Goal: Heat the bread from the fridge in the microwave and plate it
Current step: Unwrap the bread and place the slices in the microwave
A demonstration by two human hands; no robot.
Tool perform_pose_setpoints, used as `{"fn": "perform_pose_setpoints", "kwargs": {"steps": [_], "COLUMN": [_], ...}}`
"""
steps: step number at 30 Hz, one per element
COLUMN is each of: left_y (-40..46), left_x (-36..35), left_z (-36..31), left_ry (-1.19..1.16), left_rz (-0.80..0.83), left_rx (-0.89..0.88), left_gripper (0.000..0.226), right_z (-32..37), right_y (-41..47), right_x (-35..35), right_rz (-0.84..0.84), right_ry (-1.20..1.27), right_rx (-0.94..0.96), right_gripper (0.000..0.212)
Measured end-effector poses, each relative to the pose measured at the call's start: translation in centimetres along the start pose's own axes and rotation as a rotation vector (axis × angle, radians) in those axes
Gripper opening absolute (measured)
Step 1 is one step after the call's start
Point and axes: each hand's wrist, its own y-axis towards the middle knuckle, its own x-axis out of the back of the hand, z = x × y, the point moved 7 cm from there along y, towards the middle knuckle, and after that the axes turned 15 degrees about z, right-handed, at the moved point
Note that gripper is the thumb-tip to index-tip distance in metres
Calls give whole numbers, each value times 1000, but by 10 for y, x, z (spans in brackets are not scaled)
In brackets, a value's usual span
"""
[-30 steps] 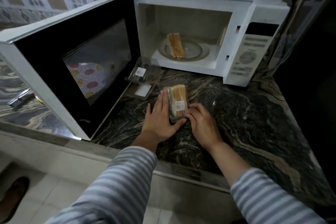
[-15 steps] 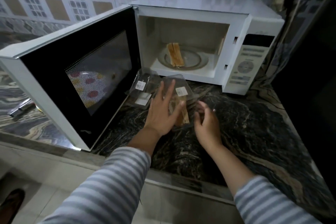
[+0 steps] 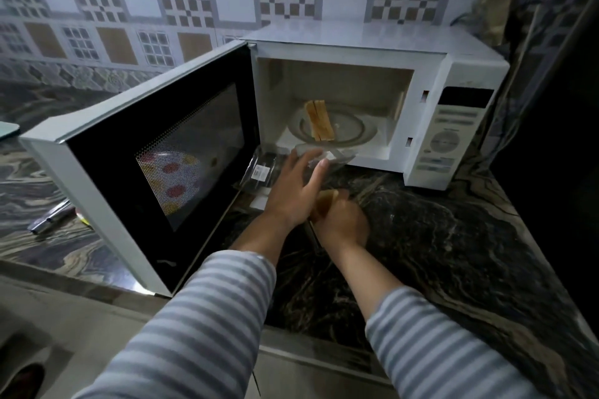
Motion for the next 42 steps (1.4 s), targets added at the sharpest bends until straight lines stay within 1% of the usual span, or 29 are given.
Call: {"fn": "perform_pose_setpoints", "kwargs": {"steps": [3,8,12,13,15,17,20,23,25,27,29,31,34,37,38,40,42], "left_y": [-3,-7,-8,-10,-17,-26,-41,-55,-61,-63,-63,-62,-56,-47,-43,-32,-21], "left_x": [1,3,2,0,-5,-11,-25,-38,-46,-52,-57,-60,-58,-50,-48,-46,-46], "left_z": [0,-3,-2,-3,-2,1,6,12,19,30,41,47,48,49,48,50,54], "left_ry": [10,24,30,46,68,65,105,168,227,320,407,445,424,406,403,355,280], "left_rz": [8,33,58,73,101,123,152,208,240,273,324,350,329,221,176,116,100], "left_rx": [3,-18,9,22,42,27,-27,-46,-59,-34,31,49,70,83,71,59,64], "left_gripper": [42,41,41,43,46,47,49,48,46,47,50,51,49,47,50,66,85], "right_z": [1,0,-3,-5,-12,-28,-58,-79,-86,-88,-85,-75,-50,-26,-19,-6,5], "right_y": [0,-2,-13,-18,-30,-44,-60,-71,-73,-70,-60,-46,-17,19,32,58,84], "right_x": [0,9,30,36,47,56,67,75,78,82,88,94,107,121,125,131,135], "right_rz": [-2,-7,-83,-99,-122,-151,-200,-243,-253,-256,-259,-264,-284,-280,-277,-269,-256], "right_ry": [-29,61,181,179,130,106,94,110,124,135,147,170,183,146,138,138,130], "right_rx": [-36,-70,-96,-94,-98,-121,-185,-251,-260,-256,-232,-186,-106,-68,-51,-5,26], "right_gripper": [60,45,23,23,36,43,47,49,50,50,48,47,46,50,50,49,48]}}
